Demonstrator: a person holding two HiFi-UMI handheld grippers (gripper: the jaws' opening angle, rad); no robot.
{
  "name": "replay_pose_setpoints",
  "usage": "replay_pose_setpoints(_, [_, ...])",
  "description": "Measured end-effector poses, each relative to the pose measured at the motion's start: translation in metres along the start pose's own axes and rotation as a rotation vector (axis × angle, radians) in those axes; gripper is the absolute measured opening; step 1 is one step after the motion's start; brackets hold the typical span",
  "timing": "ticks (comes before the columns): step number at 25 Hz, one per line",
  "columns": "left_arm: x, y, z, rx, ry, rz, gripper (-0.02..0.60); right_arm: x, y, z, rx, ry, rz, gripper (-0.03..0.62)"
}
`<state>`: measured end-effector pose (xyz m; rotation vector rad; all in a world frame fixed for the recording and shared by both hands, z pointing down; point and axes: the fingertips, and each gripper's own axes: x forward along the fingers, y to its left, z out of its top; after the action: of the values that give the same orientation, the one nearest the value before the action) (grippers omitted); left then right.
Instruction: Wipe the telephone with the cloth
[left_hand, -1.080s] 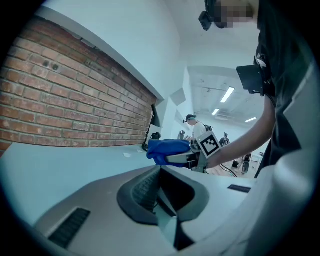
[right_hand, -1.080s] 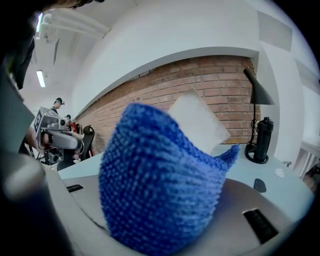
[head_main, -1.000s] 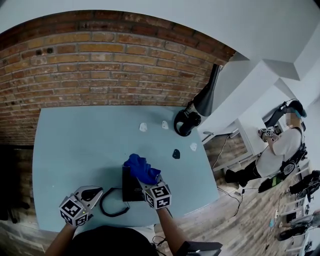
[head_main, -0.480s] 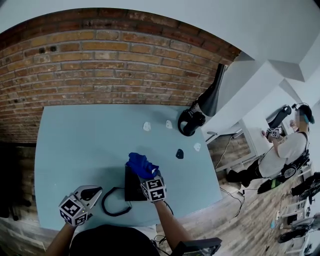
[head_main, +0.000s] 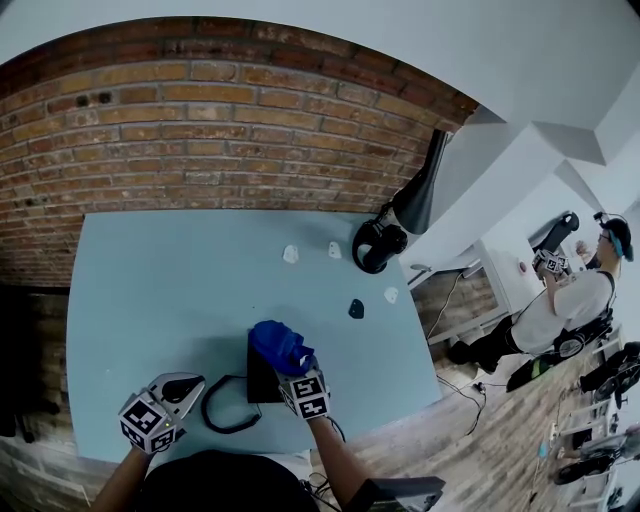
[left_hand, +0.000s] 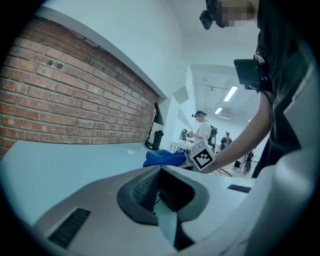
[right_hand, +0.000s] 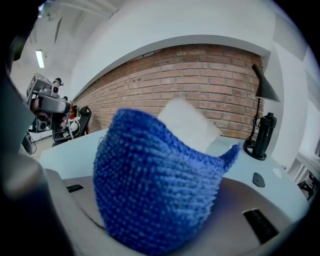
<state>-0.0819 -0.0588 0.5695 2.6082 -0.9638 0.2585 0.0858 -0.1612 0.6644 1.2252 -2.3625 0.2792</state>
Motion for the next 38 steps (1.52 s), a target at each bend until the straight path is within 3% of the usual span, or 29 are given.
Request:
replay_pose_setpoints(15, [0.0,-0.001,-0.007,-0.004,0.006,-0.005,0.021,-0.012,0.013,-0.021,0.085,0.008,-0.004,0.19])
replay_pose_setpoints(38, [0.005,-0.007,-0.013,-0.006,0.019,-0.027,0.021,-0.037,0.045,-0.056,0.111,0.058,0.035,0.19])
